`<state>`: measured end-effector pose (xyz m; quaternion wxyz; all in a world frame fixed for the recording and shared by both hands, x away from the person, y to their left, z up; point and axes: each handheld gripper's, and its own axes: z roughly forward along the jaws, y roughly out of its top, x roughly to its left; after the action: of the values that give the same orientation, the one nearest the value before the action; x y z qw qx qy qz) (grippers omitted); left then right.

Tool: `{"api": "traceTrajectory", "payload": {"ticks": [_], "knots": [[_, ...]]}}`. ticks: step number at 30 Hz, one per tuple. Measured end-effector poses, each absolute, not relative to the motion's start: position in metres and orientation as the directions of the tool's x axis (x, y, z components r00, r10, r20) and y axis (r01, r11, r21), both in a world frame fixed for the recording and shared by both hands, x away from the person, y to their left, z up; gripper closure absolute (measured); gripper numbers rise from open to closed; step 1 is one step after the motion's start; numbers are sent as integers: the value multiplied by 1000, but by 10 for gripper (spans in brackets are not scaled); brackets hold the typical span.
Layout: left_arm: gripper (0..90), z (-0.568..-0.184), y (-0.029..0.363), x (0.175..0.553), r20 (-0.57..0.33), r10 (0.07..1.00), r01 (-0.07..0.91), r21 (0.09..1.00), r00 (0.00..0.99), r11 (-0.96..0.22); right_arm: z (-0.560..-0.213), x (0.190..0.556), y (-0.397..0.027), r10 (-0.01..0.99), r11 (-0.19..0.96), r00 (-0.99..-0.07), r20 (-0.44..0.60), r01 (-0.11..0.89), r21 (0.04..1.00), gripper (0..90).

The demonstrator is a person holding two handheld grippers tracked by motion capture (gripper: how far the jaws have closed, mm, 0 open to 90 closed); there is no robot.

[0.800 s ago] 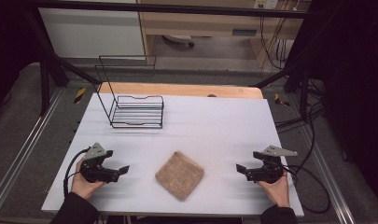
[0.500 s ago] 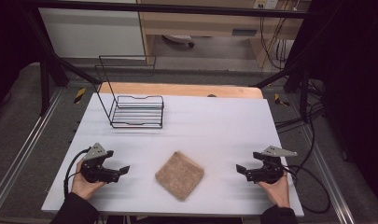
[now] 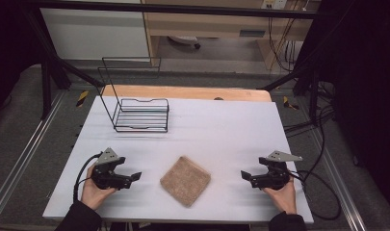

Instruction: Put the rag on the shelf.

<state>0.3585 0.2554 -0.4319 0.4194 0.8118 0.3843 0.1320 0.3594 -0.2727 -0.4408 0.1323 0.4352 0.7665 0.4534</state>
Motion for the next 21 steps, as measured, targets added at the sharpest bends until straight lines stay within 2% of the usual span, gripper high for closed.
{"api": "traceTrajectory", "payload": {"ticks": [13, 16, 21], "knots": [[189, -433, 208, 351, -149, 694, 531, 760, 704, -375, -441, 360, -266, 783, 224, -594, 187, 549, 806, 5], [231, -434, 197, 350, -158, 690, 541, 750, 706, -382, -441, 360, -265, 782, 226, -594, 189, 552, 803, 5], [350, -438, 182, 348, -169, 684, 552, 736, 710, -391, -442, 360, -262, 779, 227, -597, 194, 557, 799, 7]]}}
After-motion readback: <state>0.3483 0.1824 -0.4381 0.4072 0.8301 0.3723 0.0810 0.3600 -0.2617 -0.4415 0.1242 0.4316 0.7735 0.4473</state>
